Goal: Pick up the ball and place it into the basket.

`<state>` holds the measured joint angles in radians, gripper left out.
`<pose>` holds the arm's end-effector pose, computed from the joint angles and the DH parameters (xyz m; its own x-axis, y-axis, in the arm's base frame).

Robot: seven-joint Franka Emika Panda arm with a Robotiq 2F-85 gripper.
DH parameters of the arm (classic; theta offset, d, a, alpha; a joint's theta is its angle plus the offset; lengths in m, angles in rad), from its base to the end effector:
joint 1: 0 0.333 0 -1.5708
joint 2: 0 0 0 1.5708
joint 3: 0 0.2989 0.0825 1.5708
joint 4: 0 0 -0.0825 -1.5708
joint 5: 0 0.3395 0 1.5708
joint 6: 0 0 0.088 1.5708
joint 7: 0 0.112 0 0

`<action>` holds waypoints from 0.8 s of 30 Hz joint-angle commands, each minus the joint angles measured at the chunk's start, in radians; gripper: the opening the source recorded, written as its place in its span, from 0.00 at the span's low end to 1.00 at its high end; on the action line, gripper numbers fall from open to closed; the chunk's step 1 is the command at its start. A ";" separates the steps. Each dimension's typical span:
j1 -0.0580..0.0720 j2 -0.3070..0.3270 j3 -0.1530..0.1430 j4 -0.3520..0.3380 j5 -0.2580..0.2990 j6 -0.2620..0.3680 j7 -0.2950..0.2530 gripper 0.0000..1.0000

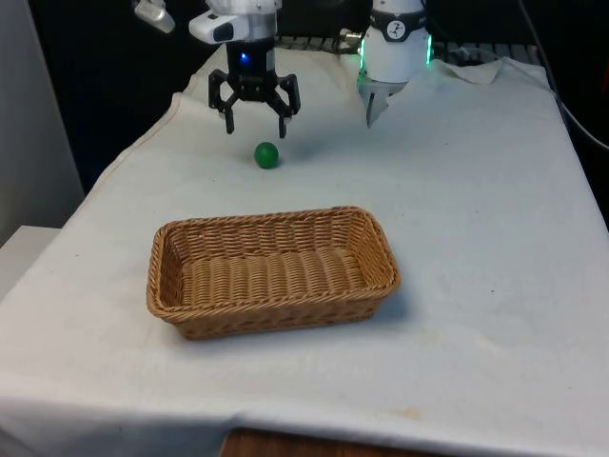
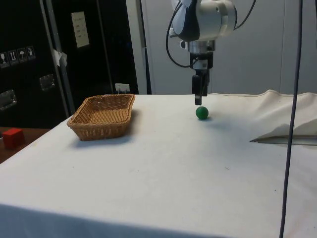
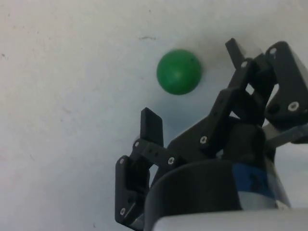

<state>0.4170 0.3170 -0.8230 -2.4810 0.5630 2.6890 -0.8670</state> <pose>0.4002 -0.2048 0.2267 0.9987 -0.0176 0.0482 -0.0183 -0.9998 0.0126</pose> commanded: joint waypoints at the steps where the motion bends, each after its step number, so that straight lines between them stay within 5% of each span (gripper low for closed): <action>1: -0.013 -0.004 0.018 -0.002 0.030 0.018 -0.026 1.00; 3: 0.000 0.012 0.000 0.002 0.023 0.001 -0.019 1.00; 4: -0.011 0.011 0.022 -0.003 0.066 0.022 -0.052 1.00; 10: -0.015 0.042 0.034 0.005 0.144 0.000 -0.107 1.00; 11: 0.000 0.048 0.015 0.002 0.119 -0.001 -0.086 1.00; 12: -0.015 0.042 0.034 0.005 0.144 0.000 -0.107 1.00; 21: -0.015 0.090 0.041 0.035 0.260 -0.060 -0.183 1.00; 22: 0.000 0.097 0.026 0.029 0.240 -0.059 -0.167 1.00; 23: -0.015 0.094 0.041 0.039 0.270 -0.065 -0.190 1.00; 24: -0.014 0.098 0.041 0.043 0.281 -0.071 -0.196 1.00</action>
<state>0.4170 0.4230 -0.7960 -2.4430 0.8250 2.6170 -1.0460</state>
